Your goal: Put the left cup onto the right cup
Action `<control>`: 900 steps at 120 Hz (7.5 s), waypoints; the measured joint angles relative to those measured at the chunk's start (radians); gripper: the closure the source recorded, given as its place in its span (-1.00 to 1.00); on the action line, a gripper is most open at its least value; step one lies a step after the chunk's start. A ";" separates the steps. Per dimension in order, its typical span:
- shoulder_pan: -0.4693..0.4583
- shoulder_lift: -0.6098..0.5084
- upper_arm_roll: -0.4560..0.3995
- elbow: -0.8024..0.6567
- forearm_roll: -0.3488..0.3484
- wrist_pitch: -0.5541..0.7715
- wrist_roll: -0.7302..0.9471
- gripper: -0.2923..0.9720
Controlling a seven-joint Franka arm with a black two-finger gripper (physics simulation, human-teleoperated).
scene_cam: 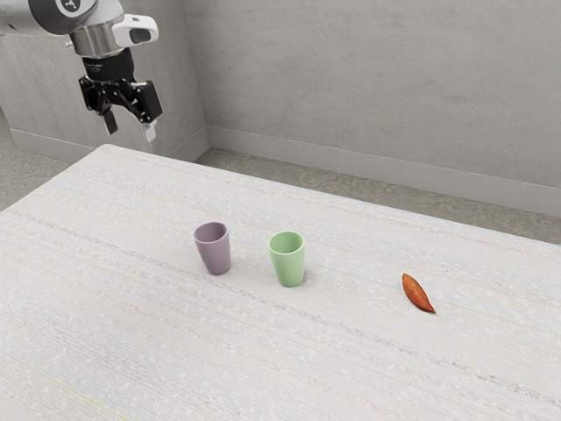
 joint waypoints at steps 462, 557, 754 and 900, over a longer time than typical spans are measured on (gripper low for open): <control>0.155 0.611 -0.093 0.069 -0.156 0.358 -0.063 0.04; 0.155 0.613 -0.096 0.078 -0.156 0.358 -0.066 0.63; -0.039 0.426 -0.096 0.160 -0.114 0.234 -0.063 0.70; -0.029 0.556 -0.153 0.274 -0.119 0.226 -0.063 0.70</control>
